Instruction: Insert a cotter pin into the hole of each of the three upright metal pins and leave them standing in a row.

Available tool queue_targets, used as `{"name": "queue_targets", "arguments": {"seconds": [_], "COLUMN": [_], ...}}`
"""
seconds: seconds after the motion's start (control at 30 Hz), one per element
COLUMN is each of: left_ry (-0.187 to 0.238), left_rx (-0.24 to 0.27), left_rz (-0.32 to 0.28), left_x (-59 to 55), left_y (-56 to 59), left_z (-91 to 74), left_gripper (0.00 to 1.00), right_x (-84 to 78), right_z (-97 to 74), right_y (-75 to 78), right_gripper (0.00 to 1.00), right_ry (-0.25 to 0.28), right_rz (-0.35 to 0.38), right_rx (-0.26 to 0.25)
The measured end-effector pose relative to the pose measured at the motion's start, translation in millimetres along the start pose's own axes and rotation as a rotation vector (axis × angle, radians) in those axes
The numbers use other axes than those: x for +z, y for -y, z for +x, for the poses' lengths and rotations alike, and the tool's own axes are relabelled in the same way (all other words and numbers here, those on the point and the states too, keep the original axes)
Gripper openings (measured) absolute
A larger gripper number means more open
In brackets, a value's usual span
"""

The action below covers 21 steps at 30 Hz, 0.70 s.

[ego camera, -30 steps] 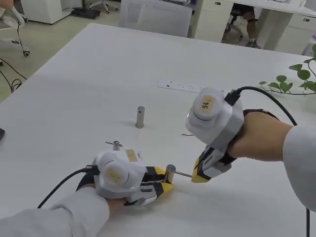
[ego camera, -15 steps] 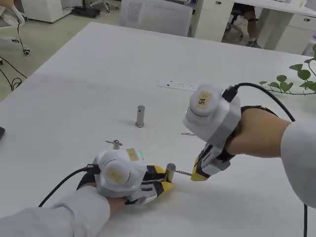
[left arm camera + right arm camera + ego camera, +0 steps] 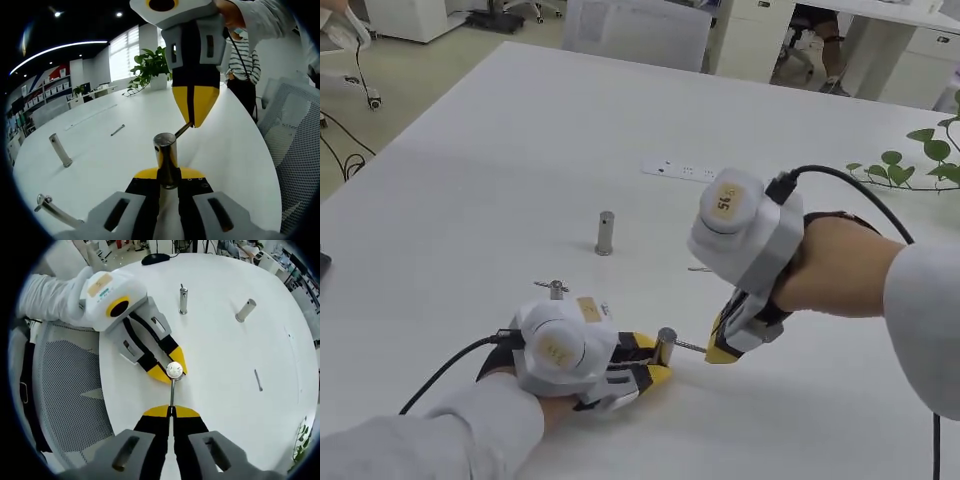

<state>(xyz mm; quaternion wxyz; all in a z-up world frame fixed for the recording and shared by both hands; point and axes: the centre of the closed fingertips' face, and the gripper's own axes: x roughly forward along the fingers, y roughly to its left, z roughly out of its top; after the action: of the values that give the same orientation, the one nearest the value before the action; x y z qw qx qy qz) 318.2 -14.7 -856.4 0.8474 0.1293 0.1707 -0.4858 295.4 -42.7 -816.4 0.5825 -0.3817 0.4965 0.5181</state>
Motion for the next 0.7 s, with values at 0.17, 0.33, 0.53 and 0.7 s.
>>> {"name": "queue_targets", "arguments": {"seconds": [0.17, 0.33, 0.53, 0.7], "left_ry": [0.000, 0.002, 0.002, 0.003], "left_rx": [0.000, 0.001, 0.002, 0.003], "left_rz": [0.000, -0.002, -0.002, -0.004], "left_x": [0.0, 0.0, 0.3, 0.4], "left_y": [0.2, 0.0, 0.0, -0.6], "left_z": [-0.2, -0.3, -0.6, -0.2], "left_gripper": [0.11, 0.11, 0.11, 0.10], "right_x": [-0.4, -0.5, -0.5, 0.1], "right_z": [0.9, 2.2, 1.7, 3.4], "right_y": [0.0, 0.1, -0.2, 0.2], "right_gripper": [0.03, 0.03, 0.03, 0.03], "right_ry": [0.002, 0.009, 0.024, 0.018], "right_rz": [0.003, 0.001, 0.020, 0.014], "right_rx": [-0.001, 0.000, 0.010, 0.004]}}
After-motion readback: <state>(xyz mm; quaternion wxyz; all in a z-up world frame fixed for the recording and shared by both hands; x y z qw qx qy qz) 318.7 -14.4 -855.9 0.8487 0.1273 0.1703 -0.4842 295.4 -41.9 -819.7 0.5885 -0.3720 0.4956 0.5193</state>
